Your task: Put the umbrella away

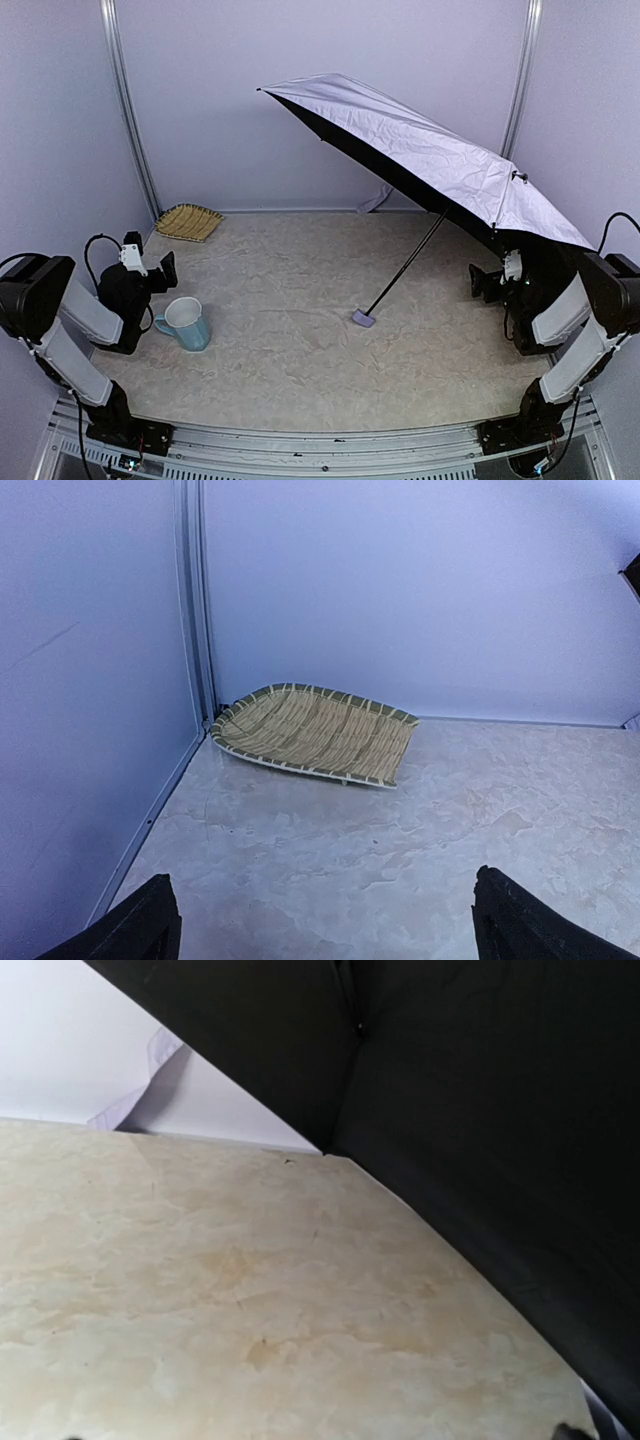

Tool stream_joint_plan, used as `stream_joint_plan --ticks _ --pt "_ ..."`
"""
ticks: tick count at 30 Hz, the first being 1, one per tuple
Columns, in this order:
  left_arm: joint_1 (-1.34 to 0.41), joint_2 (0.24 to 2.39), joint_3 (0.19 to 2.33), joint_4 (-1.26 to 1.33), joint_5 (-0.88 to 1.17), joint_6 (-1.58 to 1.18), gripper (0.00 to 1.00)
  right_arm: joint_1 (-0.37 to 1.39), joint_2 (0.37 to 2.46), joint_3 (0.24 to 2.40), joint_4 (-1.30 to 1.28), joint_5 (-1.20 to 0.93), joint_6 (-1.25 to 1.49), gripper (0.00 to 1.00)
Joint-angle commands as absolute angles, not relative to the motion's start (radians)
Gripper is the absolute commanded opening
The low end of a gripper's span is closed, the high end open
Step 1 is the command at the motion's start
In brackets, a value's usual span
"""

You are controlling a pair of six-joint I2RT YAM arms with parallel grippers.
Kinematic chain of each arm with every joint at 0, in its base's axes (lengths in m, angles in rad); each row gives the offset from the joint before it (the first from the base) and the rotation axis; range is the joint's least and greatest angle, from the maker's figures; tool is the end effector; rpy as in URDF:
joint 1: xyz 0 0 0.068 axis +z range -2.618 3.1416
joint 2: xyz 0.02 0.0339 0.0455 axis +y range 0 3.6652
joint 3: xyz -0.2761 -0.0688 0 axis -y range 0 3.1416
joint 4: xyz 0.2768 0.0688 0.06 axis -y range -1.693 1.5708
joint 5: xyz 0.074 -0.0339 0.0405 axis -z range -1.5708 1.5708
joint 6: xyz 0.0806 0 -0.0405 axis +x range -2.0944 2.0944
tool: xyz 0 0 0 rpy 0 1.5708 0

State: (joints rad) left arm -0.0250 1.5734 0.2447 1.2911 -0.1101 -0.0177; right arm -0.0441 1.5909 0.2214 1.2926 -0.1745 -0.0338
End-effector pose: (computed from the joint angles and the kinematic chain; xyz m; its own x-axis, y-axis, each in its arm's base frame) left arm 0.2995 0.0014 0.1295 -0.0361 -0.0167 -0.9992 -0.0856 0.9962 -0.0136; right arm 0.2929 0.0011 0.1185 -0.0723 -0.0301 -0.9969 -0.1320 0.9910 -0.0204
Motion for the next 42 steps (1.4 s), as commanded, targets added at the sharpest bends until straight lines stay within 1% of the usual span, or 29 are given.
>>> stream_joint_plan --ticks 1,8,12,13,15,16,17,19,21,23,25,28,30,33,34,35,39,42 --pt "-0.019 1.559 0.253 1.281 -0.091 -0.023 0.99 -0.037 1.582 0.232 1.327 -0.168 -0.04 1.0" --pt "-0.012 1.56 0.257 1.276 -0.075 -0.027 0.99 -0.039 1.581 0.228 1.331 -0.173 -0.04 1.0" --pt "-0.003 1.539 0.257 1.27 -0.048 -0.03 0.99 -0.038 1.543 0.221 1.318 -0.246 -0.067 1.0" --pt "-0.005 1.499 0.266 1.228 -0.092 -0.042 0.99 -0.038 1.51 0.215 1.304 -0.249 -0.066 1.0" --pt "-0.002 1.391 0.306 1.062 -0.275 -0.106 0.99 -0.038 1.424 0.196 1.248 -0.226 -0.043 1.0" --pt "0.009 1.337 0.321 1.005 -0.315 -0.144 0.99 -0.038 1.373 0.185 1.213 -0.216 -0.028 1.0" --pt "0.008 1.284 0.319 1.007 -0.338 -0.141 0.99 -0.038 1.313 0.173 1.177 -0.213 -0.012 1.0" --pt "-0.014 1.159 0.295 1.095 -0.341 -0.116 0.99 -0.038 1.232 0.165 1.094 -0.226 0.022 1.0" --pt "-0.085 1.055 0.312 1.096 -0.395 -0.07 0.99 -0.038 1.173 0.166 1.031 -0.248 0.048 1.0" --pt "-0.191 0.981 0.391 0.971 -0.444 0.008 0.99 -0.038 1.121 0.176 0.963 -0.26 0.057 1.0" --pt "-0.322 0.949 0.484 0.833 -0.462 0.049 0.96 -0.038 1.068 0.2 0.86 -0.274 0.073 1.0" --pt "-0.5 0.968 0.599 0.656 -0.348 0.028 0.89 -0.038 0.994 0.237 0.731 -0.313 0.116 1.0" --pt "-0.626 1.025 0.622 0.603 -0.238 0.051 0.88 -0.037 0.949 0.256 0.676 -0.357 0.17 0.96" --pt "-0.818 1.131 0.621 0.616 -0.202 0.137 0.88 -0.026 0.903 0.271 0.677 -0.434 0.309 0.89" --pt "-0.88 1.159 0.613 0.646 -0.211 0.131 0.89 -0.014 0.896 0.275 0.692 -0.44 0.359 0.87" --pt "-0.902 1.181 0.606 0.674 -0.197 0.115 0.89 0.007 0.892 0.279 0.708 -0.428 0.4 0.87" --pt "-0.991 1.273 0.596 0.74 -0.117 0.026 0.89 0.149 0.935 0.32 0.755 -0.245 0.504 0.88" --pt "-1.02 1.329 0.586 0.787 -0.119 -0.03 0.9 0.255 1.071 0.381 0.825 -0.121 0.559 0.89"
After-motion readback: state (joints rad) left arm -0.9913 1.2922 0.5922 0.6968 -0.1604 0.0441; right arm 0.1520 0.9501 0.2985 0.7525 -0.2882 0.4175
